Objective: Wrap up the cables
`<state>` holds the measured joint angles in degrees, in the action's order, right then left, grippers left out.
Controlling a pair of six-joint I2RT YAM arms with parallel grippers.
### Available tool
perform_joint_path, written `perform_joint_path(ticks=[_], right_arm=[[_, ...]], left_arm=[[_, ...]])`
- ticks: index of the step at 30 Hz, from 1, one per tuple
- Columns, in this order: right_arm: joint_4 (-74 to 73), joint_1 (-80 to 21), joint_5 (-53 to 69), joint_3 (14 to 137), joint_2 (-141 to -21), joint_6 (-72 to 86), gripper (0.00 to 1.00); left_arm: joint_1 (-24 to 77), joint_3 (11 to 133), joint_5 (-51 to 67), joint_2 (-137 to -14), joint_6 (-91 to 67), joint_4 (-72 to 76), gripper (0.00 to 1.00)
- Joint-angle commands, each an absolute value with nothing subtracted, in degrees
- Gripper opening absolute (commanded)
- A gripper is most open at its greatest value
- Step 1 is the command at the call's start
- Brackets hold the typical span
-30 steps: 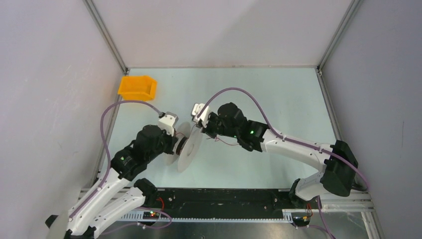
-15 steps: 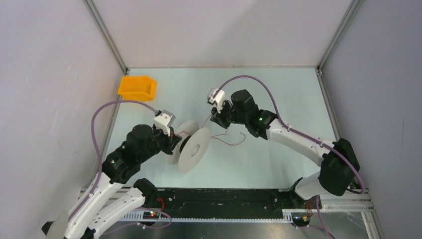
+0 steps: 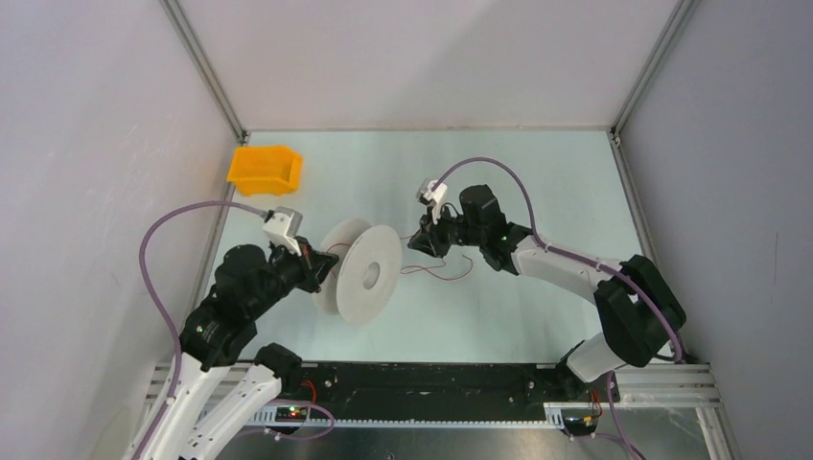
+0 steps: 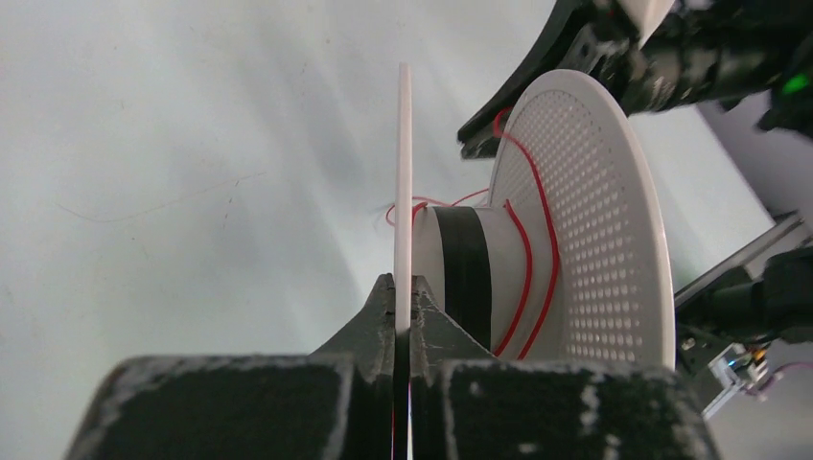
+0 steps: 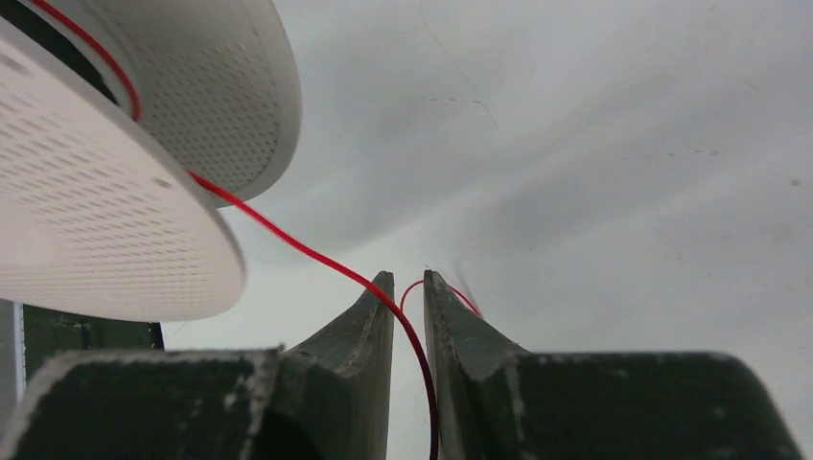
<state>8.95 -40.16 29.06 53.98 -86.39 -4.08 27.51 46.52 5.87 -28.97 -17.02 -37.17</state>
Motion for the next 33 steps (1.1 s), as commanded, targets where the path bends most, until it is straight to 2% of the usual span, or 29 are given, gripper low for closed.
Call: perform_joint_path(ticks=[1,16,22,33], right_arm=[[19.9,-39.7,35.6,51.7,-89.0,-0.3,0.22],[36.4,-42.1,32.9,44.9,-98.2,1.2,0.21],[45.4,-42.5,32.6,42.3,-101.0,2.3,0.2],[55.0,-43.4,34.4,40.6,-104.6,4.8,0.25]], left_arm=[[25.9,49.2,9.2,-27.2,-23.1,-28.8,0.0],[25.2,49.0,-5.1,-21.4,-28.9,-28.4,0.0],[25.2,49.0,-7.2,-19.8,-32.4,-28.4,0.0],[25.2,47.6,-14.7,-15.6,-37.2,-28.1,0.0]])
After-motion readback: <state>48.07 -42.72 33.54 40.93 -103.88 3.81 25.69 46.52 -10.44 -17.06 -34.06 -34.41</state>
